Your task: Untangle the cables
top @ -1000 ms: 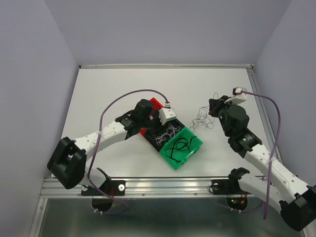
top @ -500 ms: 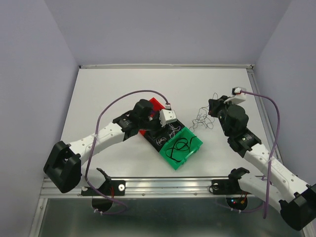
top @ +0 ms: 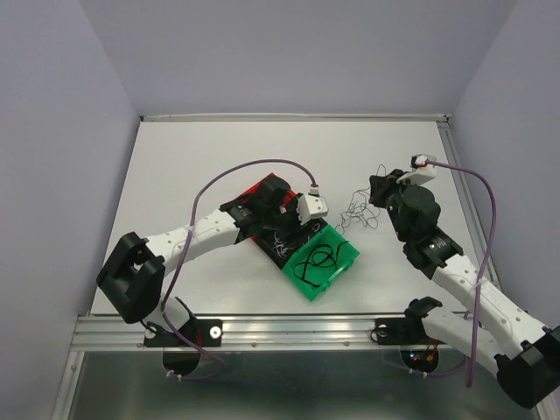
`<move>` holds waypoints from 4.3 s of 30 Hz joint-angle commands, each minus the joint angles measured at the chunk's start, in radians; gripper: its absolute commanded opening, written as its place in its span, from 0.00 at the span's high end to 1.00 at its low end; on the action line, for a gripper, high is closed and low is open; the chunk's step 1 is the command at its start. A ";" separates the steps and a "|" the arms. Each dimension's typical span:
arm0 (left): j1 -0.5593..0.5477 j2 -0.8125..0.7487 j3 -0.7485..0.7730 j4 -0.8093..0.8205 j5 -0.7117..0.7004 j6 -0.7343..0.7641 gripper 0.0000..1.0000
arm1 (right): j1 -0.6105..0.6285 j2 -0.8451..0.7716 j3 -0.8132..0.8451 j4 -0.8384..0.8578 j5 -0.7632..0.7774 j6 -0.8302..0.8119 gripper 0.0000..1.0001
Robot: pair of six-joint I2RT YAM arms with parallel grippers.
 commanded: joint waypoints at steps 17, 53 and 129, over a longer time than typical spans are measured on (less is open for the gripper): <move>-0.016 0.068 0.030 0.094 -0.152 0.022 1.00 | -0.003 -0.008 -0.011 0.060 -0.010 -0.005 0.99; 0.076 0.054 -0.024 0.129 -0.151 -0.039 0.60 | -0.003 -0.006 -0.012 0.060 -0.011 -0.006 0.99; 0.134 -0.550 -0.199 0.299 -0.229 -0.091 0.23 | -0.003 -0.074 0.227 -0.196 -0.909 0.146 0.99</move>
